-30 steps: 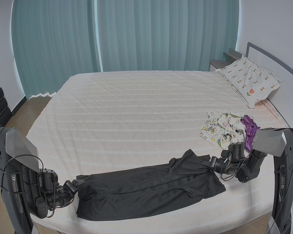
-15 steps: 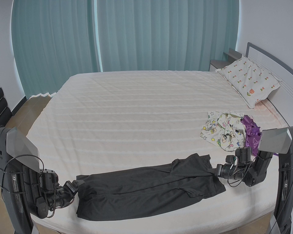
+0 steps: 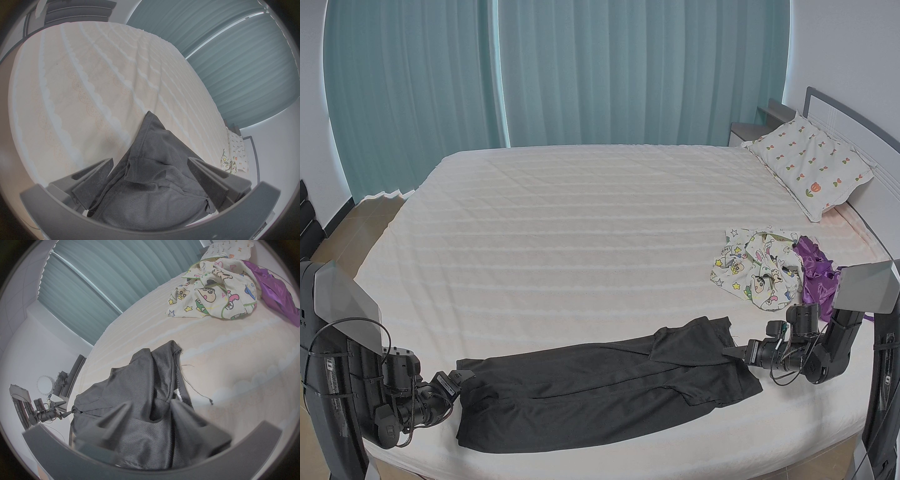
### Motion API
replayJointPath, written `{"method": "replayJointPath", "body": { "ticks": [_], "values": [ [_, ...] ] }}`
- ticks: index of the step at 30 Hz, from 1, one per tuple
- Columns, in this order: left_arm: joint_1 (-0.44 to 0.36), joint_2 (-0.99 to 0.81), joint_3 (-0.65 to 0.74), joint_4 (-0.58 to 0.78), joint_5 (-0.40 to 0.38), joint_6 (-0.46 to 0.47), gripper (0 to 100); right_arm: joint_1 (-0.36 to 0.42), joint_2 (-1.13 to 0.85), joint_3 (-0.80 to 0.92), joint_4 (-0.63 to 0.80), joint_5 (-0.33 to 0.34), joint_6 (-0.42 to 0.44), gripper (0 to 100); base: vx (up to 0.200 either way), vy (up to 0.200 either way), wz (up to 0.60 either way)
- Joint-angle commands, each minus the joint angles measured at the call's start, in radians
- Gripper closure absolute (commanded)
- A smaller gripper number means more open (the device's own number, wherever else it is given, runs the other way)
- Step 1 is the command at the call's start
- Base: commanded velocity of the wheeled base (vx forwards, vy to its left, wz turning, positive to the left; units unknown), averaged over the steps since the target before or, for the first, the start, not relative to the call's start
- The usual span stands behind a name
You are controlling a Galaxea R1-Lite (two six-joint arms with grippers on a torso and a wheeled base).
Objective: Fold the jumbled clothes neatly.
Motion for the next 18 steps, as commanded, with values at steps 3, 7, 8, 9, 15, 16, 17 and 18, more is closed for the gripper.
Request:
{"method": "replayJointPath", "body": {
  "ticks": [3,7,8,9,15,16,17,18],
  "values": [
    [-0.008,0.004,-0.001,-0.018,0.0,0.001,0,-0.002,-0.015,0.008,-0.037,-0.003,0.011,0,0.0,0.0,0.0],
    [-0.014,0.006,-0.001,-0.018,0.001,0.001,0,-0.002,-0.031,0.031,-0.064,-0.003,0.012,0,0.0,0.0,0.0],
    [-0.014,0.006,-0.001,-0.018,0.001,0.001,0,-0.002,-0.038,0.034,-0.066,-0.004,0.014,0,0.0,0.0,0.0],
    [-0.014,0.006,-0.001,-0.018,0.001,0.001,0,-0.002,-0.038,0.034,-0.066,-0.004,0.014,0,0.0,0.0,0.0],
    [-0.025,0.006,0.013,-0.018,0.024,0.0,0,0.003,-0.049,0.025,-0.069,-0.01,0.1,0,-0.1,0.0,0.0],
    [-0.026,0.004,0.021,-0.018,0.024,0.001,0,0.005,-0.049,0.029,-0.069,-0.012,0.108,0,-0.2,0.0,0.0],
    [-0.031,0.003,0.03,-0.018,0.026,0.001,0,0.005,-0.049,0.036,-0.07,-0.014,0.111,0,-0.2,0.0,0.0],
    [-0.032,0.0,0.031,-0.016,0.027,0.001,0,0.005,-0.049,0.042,-0.074,-0.015,0.114,0,-0.2,0.0,0.0]
  ]
}}
